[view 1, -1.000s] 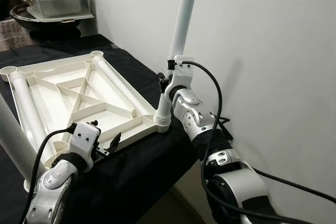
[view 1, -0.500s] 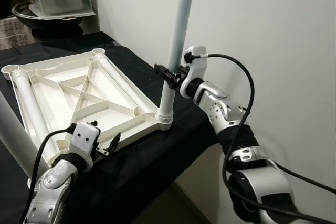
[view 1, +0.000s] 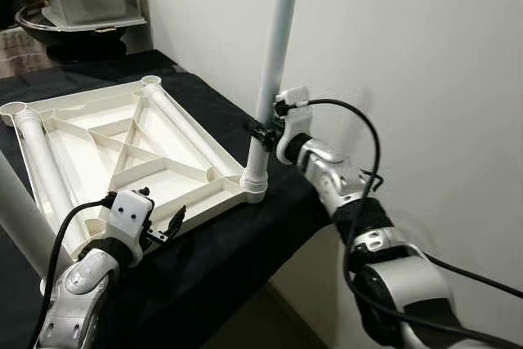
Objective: Building children table
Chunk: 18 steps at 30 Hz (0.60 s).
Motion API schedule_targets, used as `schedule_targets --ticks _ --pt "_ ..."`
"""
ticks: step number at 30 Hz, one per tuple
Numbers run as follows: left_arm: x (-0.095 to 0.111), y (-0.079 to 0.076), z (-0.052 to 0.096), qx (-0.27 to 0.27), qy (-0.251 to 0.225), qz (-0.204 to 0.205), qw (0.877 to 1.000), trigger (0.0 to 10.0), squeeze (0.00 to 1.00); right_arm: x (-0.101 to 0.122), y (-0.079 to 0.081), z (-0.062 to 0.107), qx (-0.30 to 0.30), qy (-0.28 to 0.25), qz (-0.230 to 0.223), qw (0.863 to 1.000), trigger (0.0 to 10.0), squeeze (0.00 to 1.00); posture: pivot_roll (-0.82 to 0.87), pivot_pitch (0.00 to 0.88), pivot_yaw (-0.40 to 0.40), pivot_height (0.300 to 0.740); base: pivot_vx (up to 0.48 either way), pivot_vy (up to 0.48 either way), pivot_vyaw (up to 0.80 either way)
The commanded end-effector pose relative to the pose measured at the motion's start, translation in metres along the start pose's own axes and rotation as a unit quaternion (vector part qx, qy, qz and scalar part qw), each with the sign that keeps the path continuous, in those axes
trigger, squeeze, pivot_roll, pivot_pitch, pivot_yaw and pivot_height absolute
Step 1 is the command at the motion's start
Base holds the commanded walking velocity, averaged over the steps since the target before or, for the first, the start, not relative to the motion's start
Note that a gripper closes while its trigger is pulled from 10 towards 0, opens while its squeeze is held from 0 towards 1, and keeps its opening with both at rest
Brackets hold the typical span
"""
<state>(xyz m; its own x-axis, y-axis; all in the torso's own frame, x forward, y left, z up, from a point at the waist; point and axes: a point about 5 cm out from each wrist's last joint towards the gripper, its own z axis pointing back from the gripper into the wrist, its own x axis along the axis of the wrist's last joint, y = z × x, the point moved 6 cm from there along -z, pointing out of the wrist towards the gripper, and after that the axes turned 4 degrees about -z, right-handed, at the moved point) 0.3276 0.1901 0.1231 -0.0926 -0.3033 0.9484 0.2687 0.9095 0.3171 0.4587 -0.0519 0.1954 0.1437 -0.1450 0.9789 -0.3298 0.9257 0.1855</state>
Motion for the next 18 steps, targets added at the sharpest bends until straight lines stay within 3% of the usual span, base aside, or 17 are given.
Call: schedule_targets --ticks 1,3,7,8,10,11,13,15,16,17,18 --pt "-0.001 -0.001 0.001 -0.003 0.002 -0.002 1.000 10.0 0.00 -0.065 -0.058 0.020 -0.187 0.088 -0.029 0.978 0.0 0.00 0.06 0.000 -0.135 0.740 0.000 0.000 0.00" --pt "-0.001 -0.001 0.001 -0.003 0.002 -0.002 1.000 10.0 0.00 -0.067 -0.061 0.022 -0.198 0.089 -0.029 0.976 0.0 0.00 0.06 0.000 -0.135 0.740 0.000 0.000 0.00" --pt "-0.001 -0.002 0.001 -0.005 0.003 -0.001 1.000 10.0 0.00 -0.073 -0.044 0.024 -0.194 0.086 -0.040 0.976 0.0 0.00 0.06 0.000 -0.130 0.740 0.000 0.000 0.00" --pt "-0.002 -0.002 0.001 -0.006 0.004 -0.001 1.000 10.0 0.00 -0.073 -0.032 0.022 -0.170 0.086 -0.050 0.980 9.3 0.00 0.06 0.000 -0.130 0.740 0.000 0.000 0.00" --pt "-0.002 -0.003 0.001 -0.006 0.004 -0.001 1.000 10.0 0.00 -0.073 -0.025 0.020 -0.153 0.086 -0.056 0.983 9.3 0.00 0.06 0.000 -0.130 0.740 0.000 0.000 0.00" --pt "-0.002 -0.004 0.000 -0.008 0.004 -0.001 1.000 10.0 0.00 -0.060 -0.011 0.017 -0.119 0.056 -0.047 0.990 10.0 0.00 0.06 0.000 -0.130 0.740 0.000 0.000 0.00" --pt "-0.002 -0.004 -0.001 -0.008 0.004 -0.001 1.000 10.0 0.00 -0.056 -0.009 0.016 -0.114 0.048 -0.042 0.991 10.0 0.00 0.06 0.000 -0.130 0.740 0.000 0.000 0.00" --pt "-0.002 -0.004 -0.001 -0.008 0.004 0.000 1.000 10.0 0.00 -0.032 -0.009 0.017 -0.097 0.001 -0.064 0.993 10.0 1.00 0.06 0.000 -0.130 0.740 0.000 0.000 0.00" --pt "-0.002 -0.004 -0.001 -0.008 0.004 0.000 1.000 10.0 0.00 -0.032 -0.009 0.017 -0.097 0.001 -0.064 0.993 10.0 1.00 0.06 0.000 -0.130 0.740 0.000 0.000 0.00" --pt "-0.003 -0.004 0.000 -0.008 0.004 -0.001 1.000 10.0 0.00 -0.024 -0.008 0.016 -0.088 -0.009 -0.067 0.994 10.0 0.67 0.06 0.000 -0.130 0.740 0.000 0.000 0.00" --pt "-0.003 -0.004 0.000 -0.008 0.005 -0.001 1.000 10.0 0.00 -0.019 -0.006 0.014 -0.075 -0.013 -0.068 0.995 10.0 0.67 0.06 0.000 -0.130 0.740 0.000 0.000 0.00"
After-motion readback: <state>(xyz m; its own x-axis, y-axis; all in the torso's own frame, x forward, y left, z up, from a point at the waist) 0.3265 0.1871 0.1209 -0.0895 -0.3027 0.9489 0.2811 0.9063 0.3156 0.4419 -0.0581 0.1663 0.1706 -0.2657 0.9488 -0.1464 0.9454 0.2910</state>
